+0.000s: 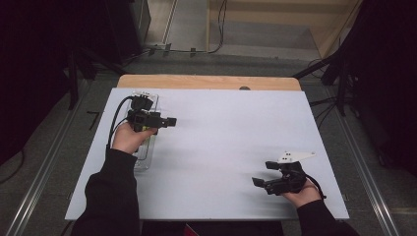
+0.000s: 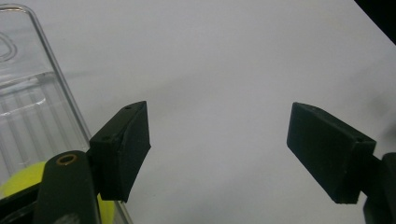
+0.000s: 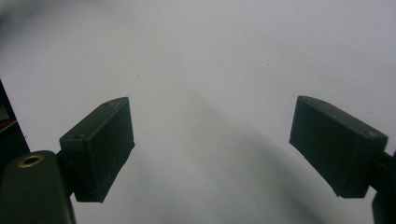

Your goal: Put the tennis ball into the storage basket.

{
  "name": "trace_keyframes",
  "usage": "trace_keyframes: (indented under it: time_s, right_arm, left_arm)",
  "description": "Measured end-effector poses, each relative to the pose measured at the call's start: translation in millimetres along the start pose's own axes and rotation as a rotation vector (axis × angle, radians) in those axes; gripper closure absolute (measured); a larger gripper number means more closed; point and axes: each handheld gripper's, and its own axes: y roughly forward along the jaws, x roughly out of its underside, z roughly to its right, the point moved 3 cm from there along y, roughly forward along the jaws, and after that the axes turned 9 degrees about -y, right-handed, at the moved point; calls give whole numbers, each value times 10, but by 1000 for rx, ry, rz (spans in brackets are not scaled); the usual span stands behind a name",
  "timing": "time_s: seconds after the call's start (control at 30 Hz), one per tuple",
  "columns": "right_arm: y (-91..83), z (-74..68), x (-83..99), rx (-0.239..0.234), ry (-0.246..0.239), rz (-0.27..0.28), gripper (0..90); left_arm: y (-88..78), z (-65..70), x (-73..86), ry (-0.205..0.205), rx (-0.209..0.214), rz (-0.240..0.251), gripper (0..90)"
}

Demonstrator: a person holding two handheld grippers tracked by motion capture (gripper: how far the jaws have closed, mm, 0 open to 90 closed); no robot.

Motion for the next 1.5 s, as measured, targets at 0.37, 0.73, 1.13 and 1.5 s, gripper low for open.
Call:
trace_keyframes:
  time_s: [0.37, 0.73, 1.13, 1.5]
  right_arm:
    - [-4, 4, 3, 0, 2, 4, 118]
    - [-4, 3, 2, -1, 2, 3, 119]
    - [-8, 3, 2, -2, 5, 3, 119]
    - [-12, 2, 3, -2, 5, 3, 119]
  left_arm:
    - [-1, 84, 104, 23, 25, -20, 223]
    - [-10, 192, 218, 53, 56, -31, 223]
    - [11, 265, 342, 79, 69, -37, 223]
    - [6, 303, 466, 100, 99, -42, 223]
